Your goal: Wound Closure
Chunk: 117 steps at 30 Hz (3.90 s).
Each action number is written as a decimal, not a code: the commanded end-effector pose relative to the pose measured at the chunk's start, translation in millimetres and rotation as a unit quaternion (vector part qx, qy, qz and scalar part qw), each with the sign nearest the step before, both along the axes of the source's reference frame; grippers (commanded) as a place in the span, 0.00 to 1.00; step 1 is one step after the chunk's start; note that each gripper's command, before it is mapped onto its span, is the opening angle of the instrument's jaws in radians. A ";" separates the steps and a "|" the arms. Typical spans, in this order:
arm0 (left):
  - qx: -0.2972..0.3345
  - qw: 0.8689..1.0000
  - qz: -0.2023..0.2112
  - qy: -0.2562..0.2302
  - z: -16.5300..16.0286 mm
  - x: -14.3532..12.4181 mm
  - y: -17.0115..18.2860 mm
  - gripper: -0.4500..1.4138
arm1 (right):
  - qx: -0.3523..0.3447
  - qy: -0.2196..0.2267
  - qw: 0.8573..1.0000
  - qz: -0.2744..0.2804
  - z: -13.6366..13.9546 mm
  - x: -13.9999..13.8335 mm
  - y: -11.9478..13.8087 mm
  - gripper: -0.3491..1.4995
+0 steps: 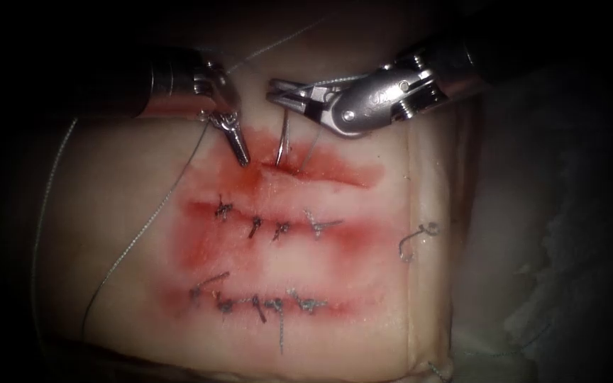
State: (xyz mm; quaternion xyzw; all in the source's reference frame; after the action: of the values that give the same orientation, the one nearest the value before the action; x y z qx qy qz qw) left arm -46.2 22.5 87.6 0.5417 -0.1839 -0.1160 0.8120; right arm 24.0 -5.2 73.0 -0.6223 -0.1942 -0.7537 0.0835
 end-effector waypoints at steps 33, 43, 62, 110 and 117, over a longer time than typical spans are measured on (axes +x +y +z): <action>0.001 1.000 -0.001 0.003 0.2 -0.4 0.6 0.00 | 0.034 0.027 0.998 0.047 0.0 0.5 0.9 0.00; 0.001 1.000 -0.001 0.002 0.1 -0.2 0.6 0.00 | 0.044 0.034 0.997 0.052 -0.2 0.3 1.1 0.00; 0.003 1.000 -0.001 0.007 0.1 0.1 0.5 0.00 | 0.104 0.057 0.990 0.082 0.0 0.1 0.7 0.00; 0.008 1.000 -0.005 0.015 -0.1 0.6 0.2 0.00 | 0.095 0.039 0.989 0.104 0.2 -0.4 0.2 0.00; 0.009 1.000 -0.006 0.017 -0.1 0.6 0.1 0.00 | 0.078 0.028 0.992 0.098 0.3 -0.7 0.4 0.00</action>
State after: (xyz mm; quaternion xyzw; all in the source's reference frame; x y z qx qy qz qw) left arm -44.9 21.9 87.2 0.5472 -0.1709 -0.1314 0.8088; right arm 22.4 -5.0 73.1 -0.6093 -0.1963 -0.7403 0.2053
